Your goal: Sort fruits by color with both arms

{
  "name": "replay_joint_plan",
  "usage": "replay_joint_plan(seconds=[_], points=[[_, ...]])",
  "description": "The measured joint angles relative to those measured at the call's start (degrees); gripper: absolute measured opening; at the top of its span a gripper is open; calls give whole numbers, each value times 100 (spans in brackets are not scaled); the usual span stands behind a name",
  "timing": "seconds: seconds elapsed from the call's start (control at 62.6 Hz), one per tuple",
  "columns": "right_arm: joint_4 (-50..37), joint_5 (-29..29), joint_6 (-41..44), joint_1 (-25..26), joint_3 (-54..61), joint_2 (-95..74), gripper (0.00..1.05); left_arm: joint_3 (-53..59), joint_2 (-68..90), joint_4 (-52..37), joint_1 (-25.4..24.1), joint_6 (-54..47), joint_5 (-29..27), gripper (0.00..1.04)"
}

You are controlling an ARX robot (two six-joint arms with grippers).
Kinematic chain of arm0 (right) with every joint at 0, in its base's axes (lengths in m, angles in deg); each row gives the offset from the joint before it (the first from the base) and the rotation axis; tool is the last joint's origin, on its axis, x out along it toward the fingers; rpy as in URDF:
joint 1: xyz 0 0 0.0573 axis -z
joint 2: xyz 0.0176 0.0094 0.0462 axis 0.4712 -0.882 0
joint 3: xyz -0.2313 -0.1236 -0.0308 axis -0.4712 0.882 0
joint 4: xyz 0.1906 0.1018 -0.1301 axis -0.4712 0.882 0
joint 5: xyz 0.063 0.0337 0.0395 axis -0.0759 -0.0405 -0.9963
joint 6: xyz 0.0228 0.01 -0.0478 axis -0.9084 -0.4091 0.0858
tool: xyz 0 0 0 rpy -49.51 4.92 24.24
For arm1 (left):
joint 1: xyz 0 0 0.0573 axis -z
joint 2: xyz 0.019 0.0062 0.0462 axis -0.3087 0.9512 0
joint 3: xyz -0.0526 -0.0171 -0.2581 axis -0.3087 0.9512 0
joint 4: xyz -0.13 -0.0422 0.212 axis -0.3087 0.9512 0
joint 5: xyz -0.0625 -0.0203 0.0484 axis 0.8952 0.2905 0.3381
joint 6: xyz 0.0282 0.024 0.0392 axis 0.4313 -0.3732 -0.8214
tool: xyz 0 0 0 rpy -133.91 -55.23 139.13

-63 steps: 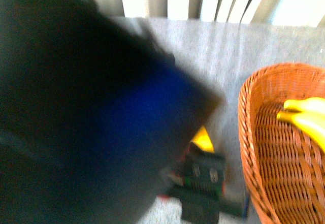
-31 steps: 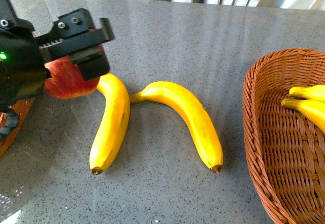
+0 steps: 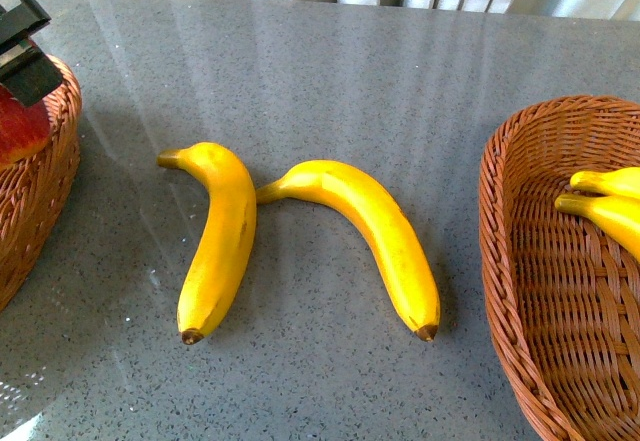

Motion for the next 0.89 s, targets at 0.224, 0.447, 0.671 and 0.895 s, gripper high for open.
replay_joint_plan(seconds=[0.224, 0.447, 0.671, 0.895], points=[[0, 0, 0, 0, 0, 0, 96, 0, 83, -133, 92, -24, -118, 97], [0, 2, 0, 0, 0, 0, 96, 131, -256, -699, 407, -754, -597, 96], [0, 0, 0, 0, 0, 0, 96, 1191, -951, -2800, 203, -2273, 645, 83], [0, 11, 0, -2, 0, -2, 96, 2538, -2424, -4070, -424, -4299, 2033, 40]])
